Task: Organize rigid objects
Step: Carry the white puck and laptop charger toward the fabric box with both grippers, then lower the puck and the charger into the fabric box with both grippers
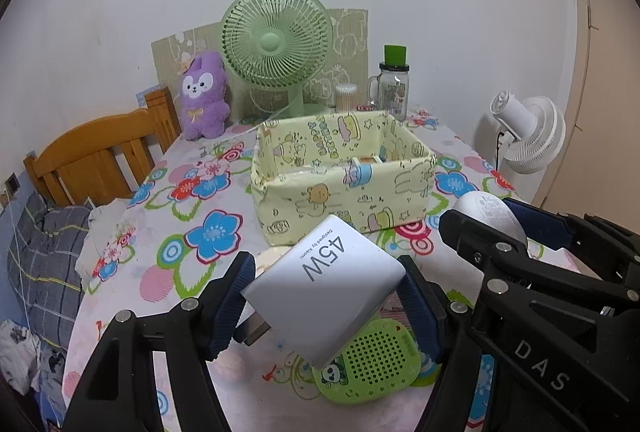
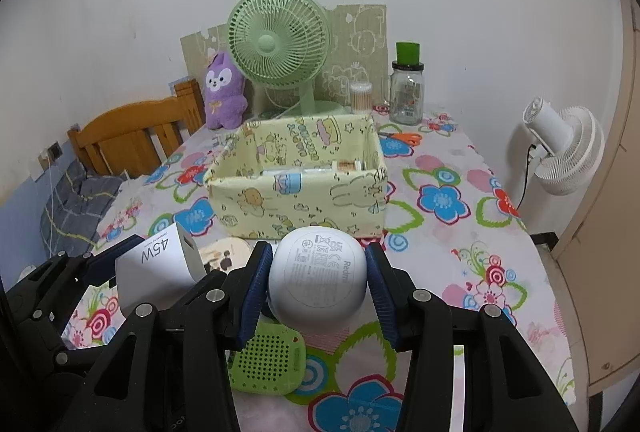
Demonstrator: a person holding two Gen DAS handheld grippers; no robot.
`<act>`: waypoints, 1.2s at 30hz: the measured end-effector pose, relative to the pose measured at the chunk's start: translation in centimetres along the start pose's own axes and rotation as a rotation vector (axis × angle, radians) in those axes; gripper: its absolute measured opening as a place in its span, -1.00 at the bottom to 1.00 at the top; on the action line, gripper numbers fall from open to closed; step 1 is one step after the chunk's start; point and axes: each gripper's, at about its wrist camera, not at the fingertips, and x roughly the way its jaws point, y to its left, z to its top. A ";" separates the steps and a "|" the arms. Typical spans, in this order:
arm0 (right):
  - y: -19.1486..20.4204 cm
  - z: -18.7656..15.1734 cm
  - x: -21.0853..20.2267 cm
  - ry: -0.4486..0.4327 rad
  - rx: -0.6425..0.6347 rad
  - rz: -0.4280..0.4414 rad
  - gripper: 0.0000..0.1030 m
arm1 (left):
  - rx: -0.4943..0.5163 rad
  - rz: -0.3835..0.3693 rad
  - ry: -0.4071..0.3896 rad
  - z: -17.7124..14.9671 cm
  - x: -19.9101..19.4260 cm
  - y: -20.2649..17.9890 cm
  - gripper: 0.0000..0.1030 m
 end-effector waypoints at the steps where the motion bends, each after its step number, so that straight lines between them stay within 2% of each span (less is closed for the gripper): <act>1: 0.0 0.2 -0.1 -0.003 -0.001 0.000 -0.01 | -0.001 0.000 -0.004 0.2 -0.1 0.0 0.42; 21: -0.2 3.0 -1.4 -0.050 -0.002 -0.004 -0.01 | -0.009 -0.012 -0.053 3.0 -1.0 -0.1 0.42; 36: -0.2 4.9 -0.3 -0.059 -0.013 -0.003 -0.01 | -0.019 -0.021 -0.063 4.6 0.0 0.2 0.42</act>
